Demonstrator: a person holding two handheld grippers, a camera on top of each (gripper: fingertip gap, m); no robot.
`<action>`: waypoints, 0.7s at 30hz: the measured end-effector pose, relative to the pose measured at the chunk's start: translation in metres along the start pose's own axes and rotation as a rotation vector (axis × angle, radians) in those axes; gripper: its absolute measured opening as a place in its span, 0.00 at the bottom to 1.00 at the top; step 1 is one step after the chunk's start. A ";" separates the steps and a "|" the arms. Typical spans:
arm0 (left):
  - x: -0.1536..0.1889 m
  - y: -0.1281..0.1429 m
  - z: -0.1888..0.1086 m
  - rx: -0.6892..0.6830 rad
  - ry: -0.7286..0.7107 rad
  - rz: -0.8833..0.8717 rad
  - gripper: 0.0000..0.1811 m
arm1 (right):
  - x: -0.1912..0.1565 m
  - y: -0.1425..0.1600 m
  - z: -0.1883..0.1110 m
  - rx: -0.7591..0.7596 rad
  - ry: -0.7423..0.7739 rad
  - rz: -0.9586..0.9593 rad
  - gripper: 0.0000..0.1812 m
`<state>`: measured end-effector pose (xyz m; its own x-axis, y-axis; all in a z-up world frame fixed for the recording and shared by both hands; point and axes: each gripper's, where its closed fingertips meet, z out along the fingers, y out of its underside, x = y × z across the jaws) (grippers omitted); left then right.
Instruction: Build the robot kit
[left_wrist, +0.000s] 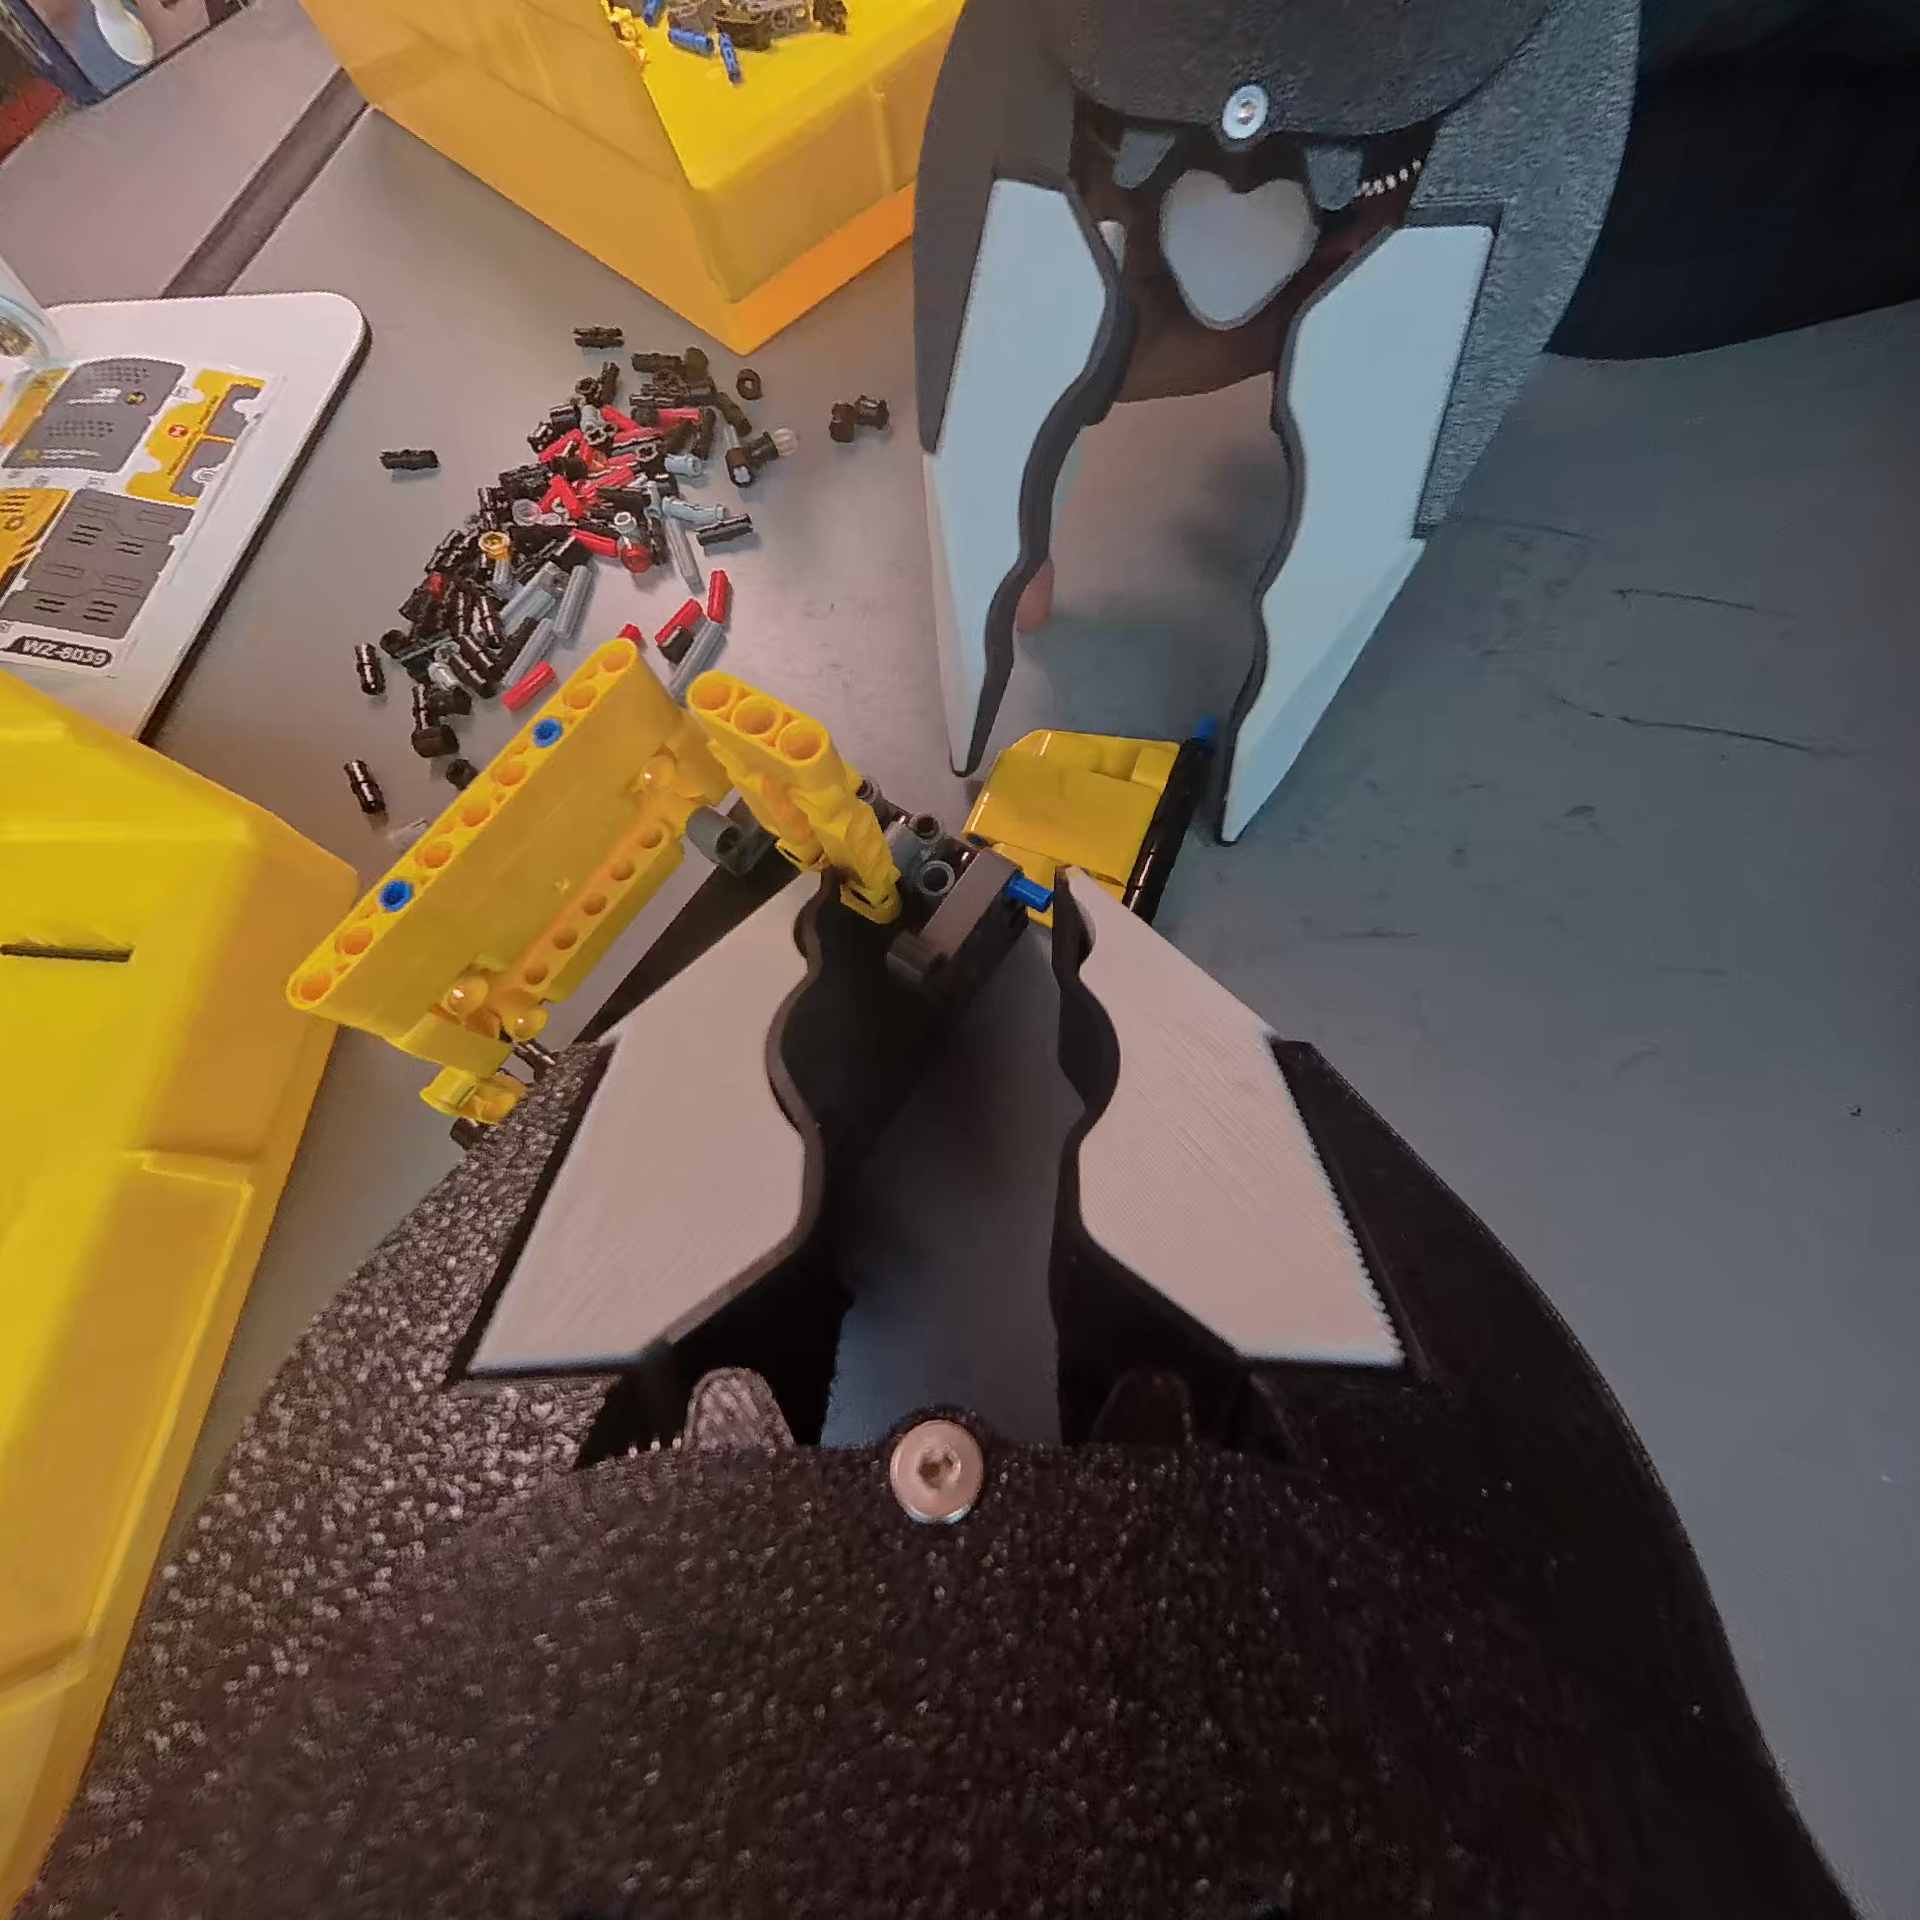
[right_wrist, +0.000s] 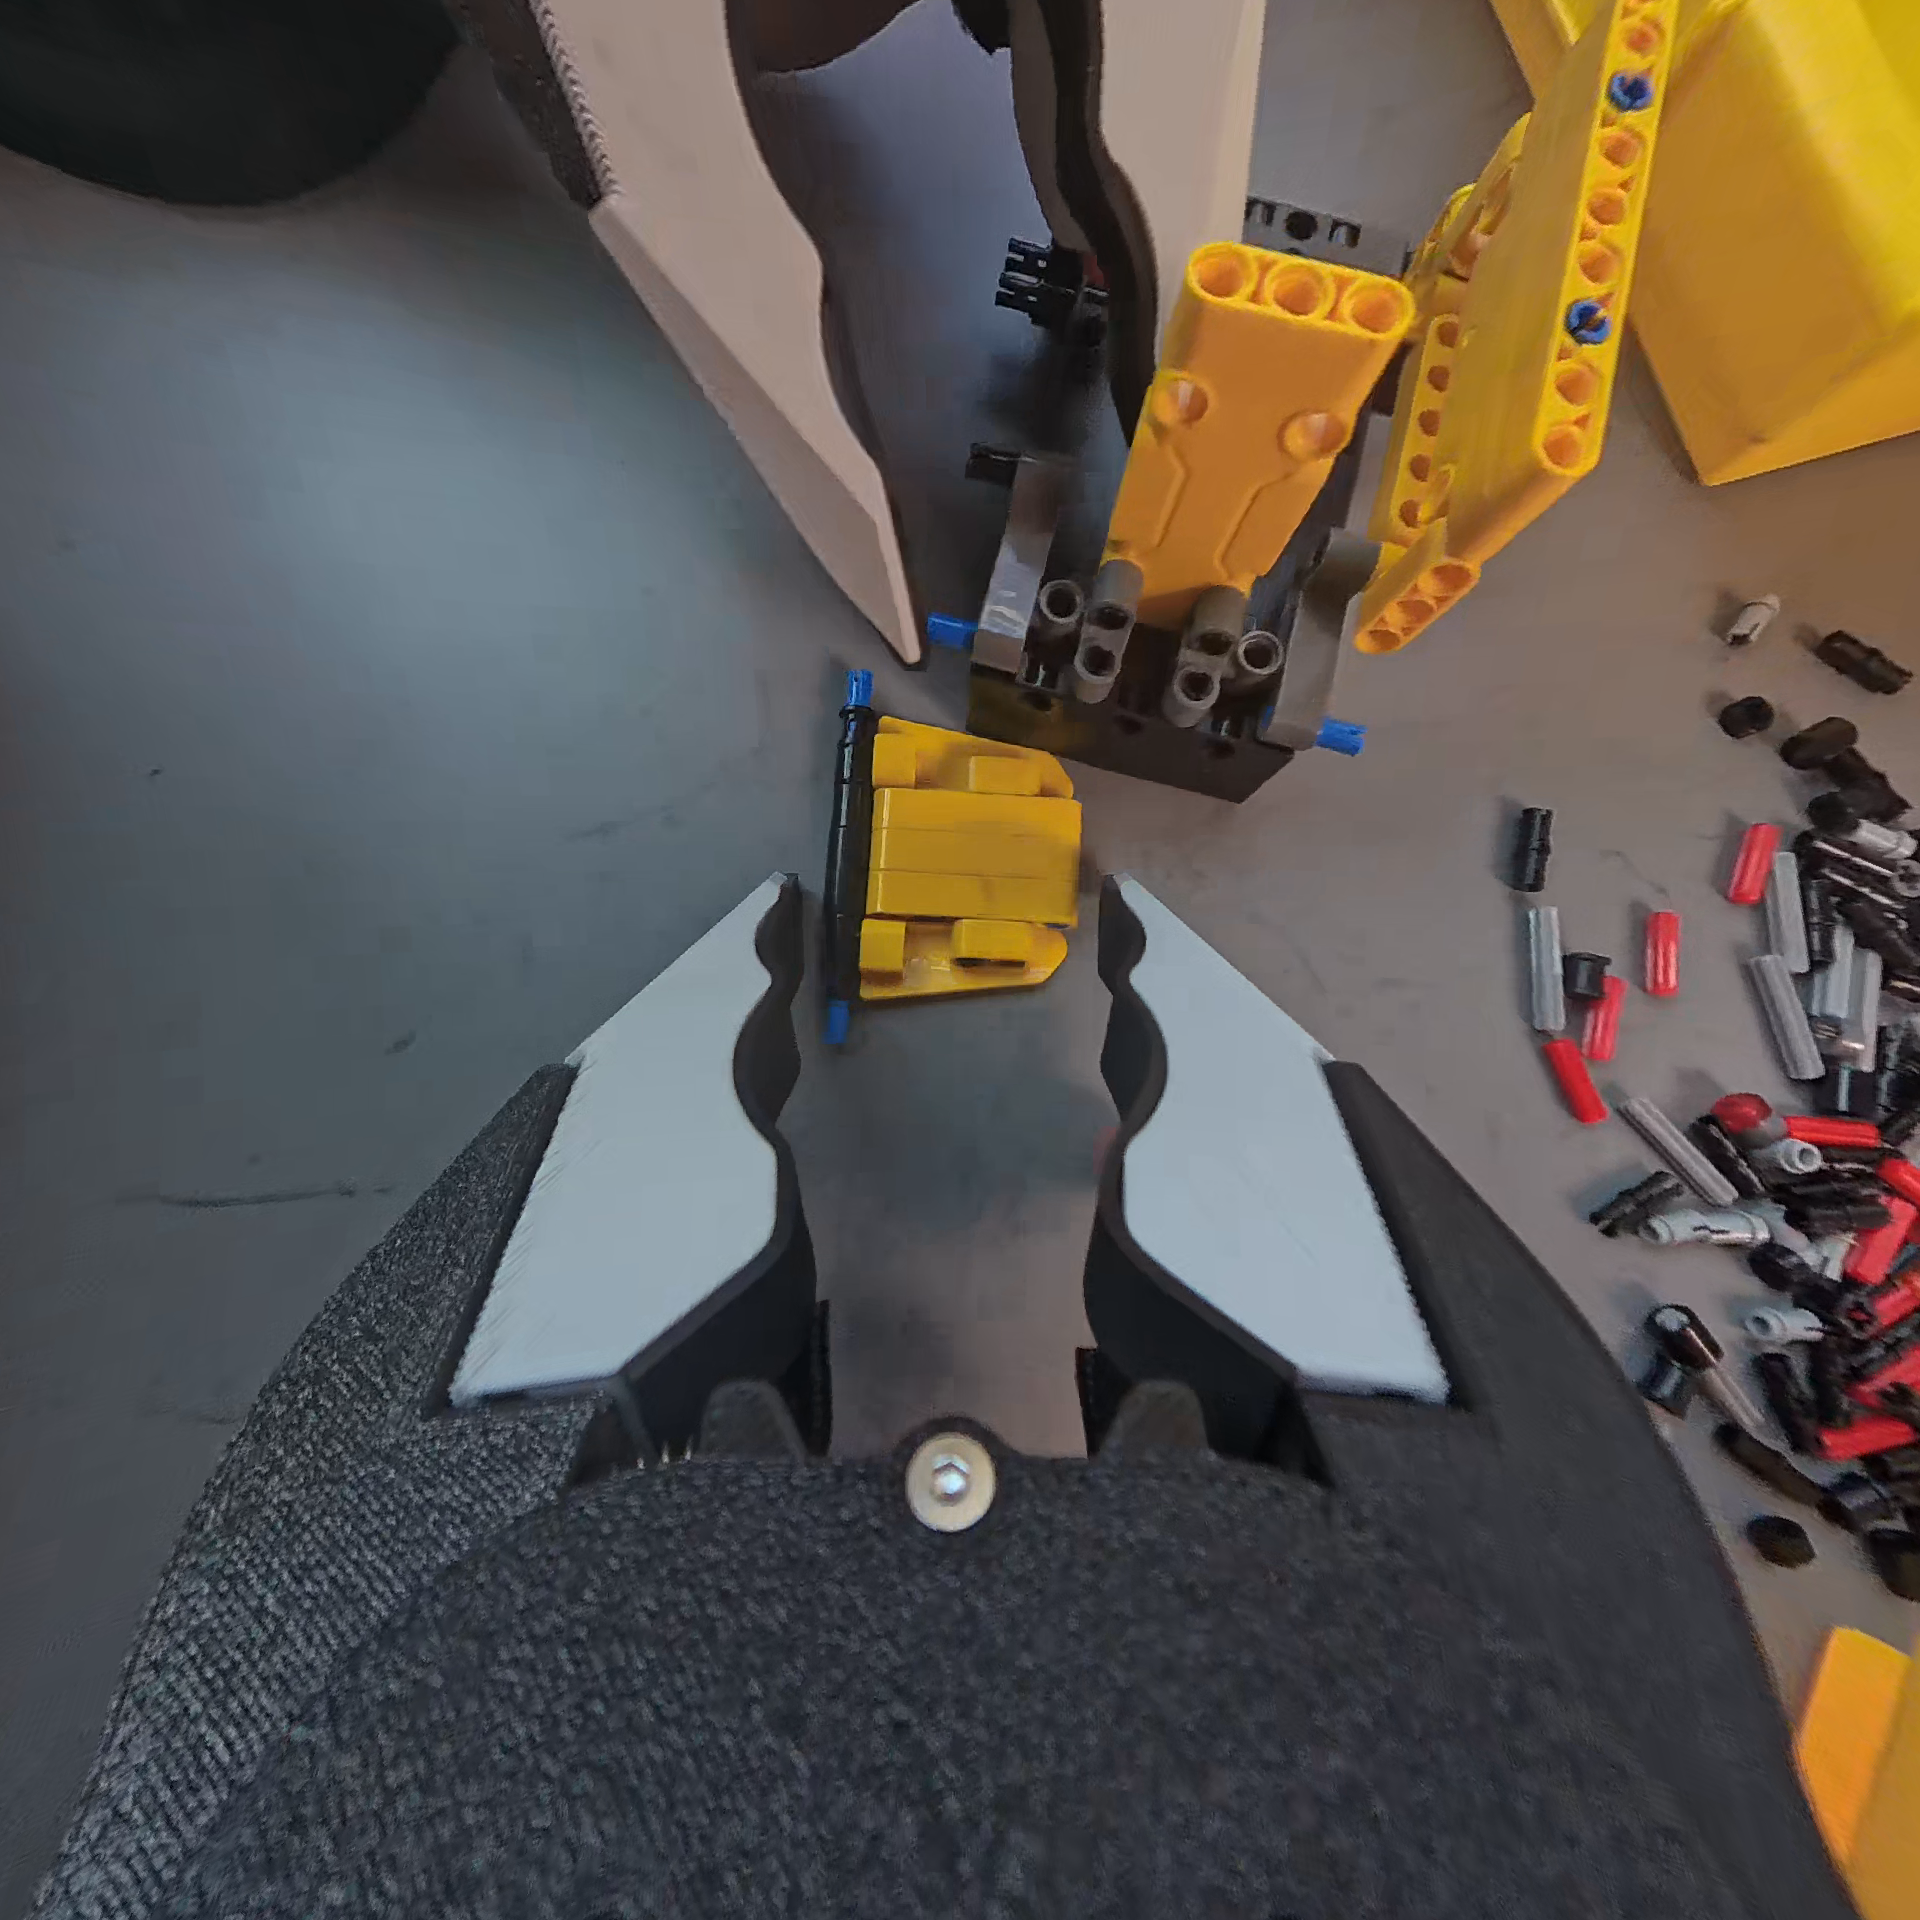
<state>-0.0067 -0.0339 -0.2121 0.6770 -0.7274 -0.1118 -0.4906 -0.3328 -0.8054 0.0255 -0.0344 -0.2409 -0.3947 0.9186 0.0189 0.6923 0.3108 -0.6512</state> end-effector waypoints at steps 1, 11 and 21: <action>0.002 0.000 0.000 0.006 0.011 0.002 0.22 | 0.001 -0.001 0.001 -0.003 -0.008 0.007 0.29; 0.037 -0.004 -0.003 0.040 0.156 0.055 0.22 | -0.040 0.003 -0.041 0.081 -0.155 -0.184 0.27; 0.093 -0.040 -0.012 0.179 0.444 0.043 0.22 | 0.013 -0.067 -0.122 0.602 0.147 -0.081 0.27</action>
<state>0.0697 -0.0952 -0.1831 0.3395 -0.9371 0.0811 -0.3840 -0.2168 -0.8975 0.0473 -0.0140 -0.1045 -0.3145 0.9353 0.1620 0.1848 0.2277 -0.9560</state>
